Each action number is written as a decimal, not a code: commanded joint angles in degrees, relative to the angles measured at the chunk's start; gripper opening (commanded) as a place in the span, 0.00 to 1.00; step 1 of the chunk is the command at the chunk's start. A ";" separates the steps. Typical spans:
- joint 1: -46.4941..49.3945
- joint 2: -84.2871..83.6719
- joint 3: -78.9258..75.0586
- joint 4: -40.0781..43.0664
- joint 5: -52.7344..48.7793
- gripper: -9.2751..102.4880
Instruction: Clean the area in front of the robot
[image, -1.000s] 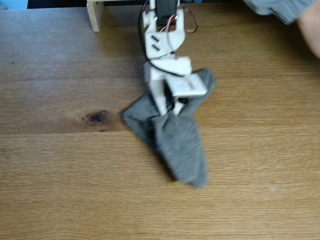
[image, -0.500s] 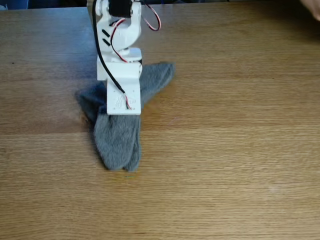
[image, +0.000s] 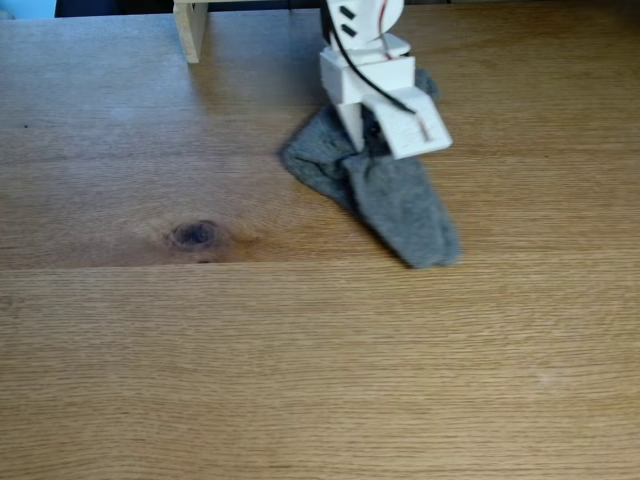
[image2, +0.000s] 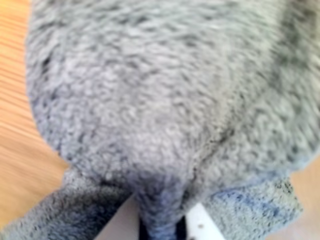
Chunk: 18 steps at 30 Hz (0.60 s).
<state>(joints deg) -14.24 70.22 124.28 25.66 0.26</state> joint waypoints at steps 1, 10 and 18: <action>-1.49 -0.88 3.25 -20.65 -0.09 0.08; 7.65 -21.88 -9.23 -40.25 -10.46 0.08; 21.27 -37.53 -45.79 -18.02 -20.65 0.08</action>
<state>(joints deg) -2.37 38.14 96.86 1.23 -16.17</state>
